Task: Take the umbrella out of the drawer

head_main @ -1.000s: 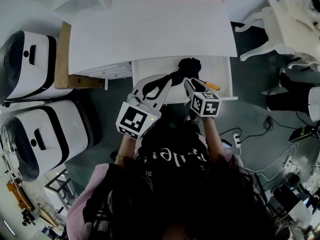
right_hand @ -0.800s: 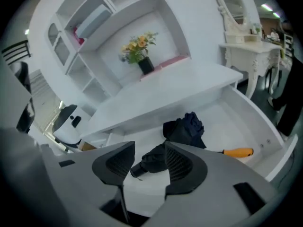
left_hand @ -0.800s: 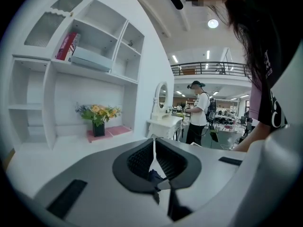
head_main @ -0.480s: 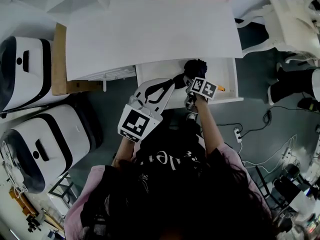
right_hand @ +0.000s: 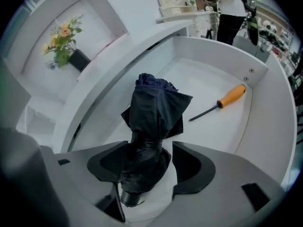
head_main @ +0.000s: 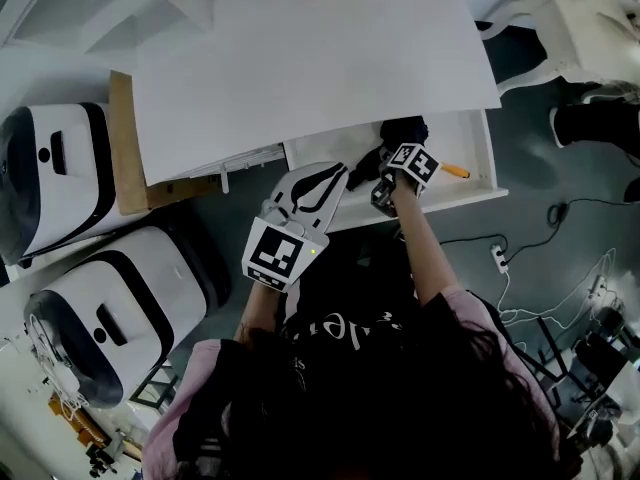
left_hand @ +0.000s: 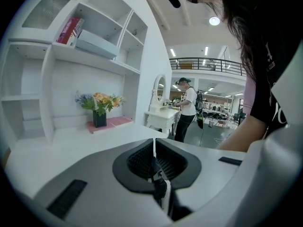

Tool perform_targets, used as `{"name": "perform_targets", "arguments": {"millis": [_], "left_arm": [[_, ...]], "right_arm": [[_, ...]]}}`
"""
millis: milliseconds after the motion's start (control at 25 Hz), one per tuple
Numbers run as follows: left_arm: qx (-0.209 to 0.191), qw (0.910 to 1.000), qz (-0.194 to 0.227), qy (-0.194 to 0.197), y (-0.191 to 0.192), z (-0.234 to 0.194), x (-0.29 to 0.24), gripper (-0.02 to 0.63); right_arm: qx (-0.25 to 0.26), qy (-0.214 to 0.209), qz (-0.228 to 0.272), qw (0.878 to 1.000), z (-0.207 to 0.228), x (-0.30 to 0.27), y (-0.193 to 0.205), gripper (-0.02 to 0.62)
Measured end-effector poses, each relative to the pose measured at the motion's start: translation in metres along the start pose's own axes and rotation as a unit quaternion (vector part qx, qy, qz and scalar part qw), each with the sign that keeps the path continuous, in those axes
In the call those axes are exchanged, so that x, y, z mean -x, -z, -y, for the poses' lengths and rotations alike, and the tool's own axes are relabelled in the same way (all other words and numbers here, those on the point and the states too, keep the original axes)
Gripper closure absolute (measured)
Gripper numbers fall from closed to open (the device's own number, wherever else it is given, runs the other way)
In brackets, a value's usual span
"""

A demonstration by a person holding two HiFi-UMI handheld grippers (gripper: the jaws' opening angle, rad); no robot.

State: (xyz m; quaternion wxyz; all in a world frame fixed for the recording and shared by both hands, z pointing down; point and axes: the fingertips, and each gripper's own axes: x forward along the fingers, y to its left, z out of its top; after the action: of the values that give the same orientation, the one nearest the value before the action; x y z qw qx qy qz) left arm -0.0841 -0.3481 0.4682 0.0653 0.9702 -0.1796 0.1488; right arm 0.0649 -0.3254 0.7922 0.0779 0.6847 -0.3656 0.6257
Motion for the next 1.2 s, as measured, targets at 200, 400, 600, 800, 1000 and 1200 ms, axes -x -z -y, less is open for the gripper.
{"name": "perform_targets", "arguments": {"millis": [200,400,600,800,1000,1200], "left_arm": [[-0.004,0.9999,-0.008,0.009,0.002,-0.005,-0.008,0.583],[-0.010,0.9996,-0.020,0.017,0.008,-0.005,-0.013,0.583],[-0.008,0.9993,-0.033,0.016,0.018,-0.006,-0.011,0.583],[-0.007,0.9989,-0.044,0.016,0.025,-0.007,-0.008,0.583],[-0.009,0.9986,-0.049,0.014,0.031,-0.007,-0.009,0.583],[-0.011,0.9988,-0.046,0.012,0.029,-0.006,-0.006,0.583]], "right_arm": [[-0.015,0.019,-0.004,1.000,-0.008,-0.004,-0.002,0.316],[-0.060,-0.010,-0.005,0.998,-0.015,-0.021,-0.002,0.316],[-0.068,-0.034,0.002,0.997,-0.021,-0.033,-0.003,0.314],[-0.088,-0.067,0.012,0.994,-0.031,-0.046,-0.003,0.314],[-0.091,-0.067,0.017,0.993,-0.029,-0.047,-0.004,0.314],[-0.066,-0.059,0.001,0.996,-0.024,-0.038,-0.002,0.318]]}}
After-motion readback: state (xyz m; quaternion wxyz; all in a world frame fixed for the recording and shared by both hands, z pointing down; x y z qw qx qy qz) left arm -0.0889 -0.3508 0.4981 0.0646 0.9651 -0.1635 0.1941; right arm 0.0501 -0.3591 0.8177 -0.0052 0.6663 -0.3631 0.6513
